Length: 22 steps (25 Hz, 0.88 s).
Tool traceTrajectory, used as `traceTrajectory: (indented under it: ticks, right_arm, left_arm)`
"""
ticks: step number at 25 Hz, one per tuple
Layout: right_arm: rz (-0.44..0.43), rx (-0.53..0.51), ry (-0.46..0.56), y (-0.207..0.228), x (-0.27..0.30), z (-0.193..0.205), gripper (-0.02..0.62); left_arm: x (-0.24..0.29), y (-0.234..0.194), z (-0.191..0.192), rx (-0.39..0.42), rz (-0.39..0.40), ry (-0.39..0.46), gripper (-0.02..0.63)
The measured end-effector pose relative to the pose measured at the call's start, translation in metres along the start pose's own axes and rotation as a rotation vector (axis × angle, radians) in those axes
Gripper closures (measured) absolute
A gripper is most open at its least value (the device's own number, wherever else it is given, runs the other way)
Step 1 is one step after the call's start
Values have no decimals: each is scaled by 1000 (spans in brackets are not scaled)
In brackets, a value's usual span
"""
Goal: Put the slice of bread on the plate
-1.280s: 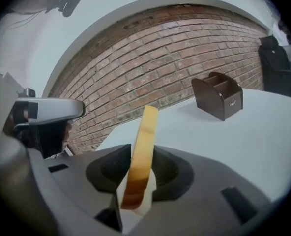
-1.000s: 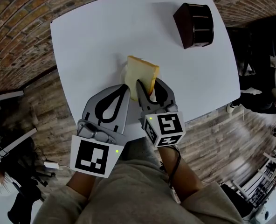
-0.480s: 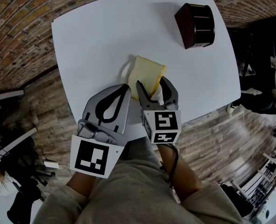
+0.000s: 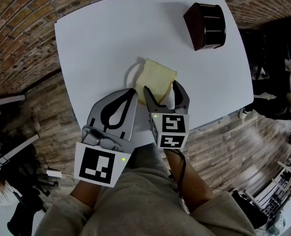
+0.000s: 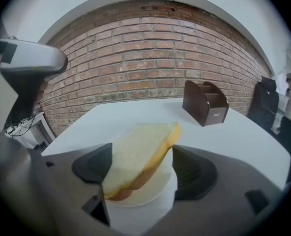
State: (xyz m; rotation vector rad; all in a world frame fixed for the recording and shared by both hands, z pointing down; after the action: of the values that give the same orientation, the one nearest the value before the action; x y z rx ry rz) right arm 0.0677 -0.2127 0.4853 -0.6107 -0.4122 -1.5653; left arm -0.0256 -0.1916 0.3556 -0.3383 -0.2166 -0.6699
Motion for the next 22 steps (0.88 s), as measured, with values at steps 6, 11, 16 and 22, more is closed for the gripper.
traceTrajectory:
  ticks: [6, 11, 16, 22]
  right_arm:
    - [23, 2, -30, 3, -1, 5, 225]
    - [23, 4, -24, 3, -1, 4, 221]
    - [21, 6, -56, 1, -1, 9, 170]
    - [52, -6, -74, 5, -3, 12, 170]
  left_arm:
    - [-2, 2, 0, 3, 0, 3, 597]
    - [-4, 3, -2, 3, -1, 9, 597]
    - [-8, 3, -3, 0, -3, 12, 597]
    - [-10, 5, -4, 2, -1, 19, 597]
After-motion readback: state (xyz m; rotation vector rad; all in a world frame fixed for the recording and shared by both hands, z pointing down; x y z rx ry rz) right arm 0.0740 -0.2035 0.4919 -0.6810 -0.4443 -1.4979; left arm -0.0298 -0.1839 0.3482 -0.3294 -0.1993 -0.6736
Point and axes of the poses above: the fingertips, and each gripper's own axes: x forward along the fingers, y to its right, z out of its underside, the point moved 2 cm from there along -x, backward along the fingers, and after that the axes turned 15 degrees about z, right-handed, at the moved point
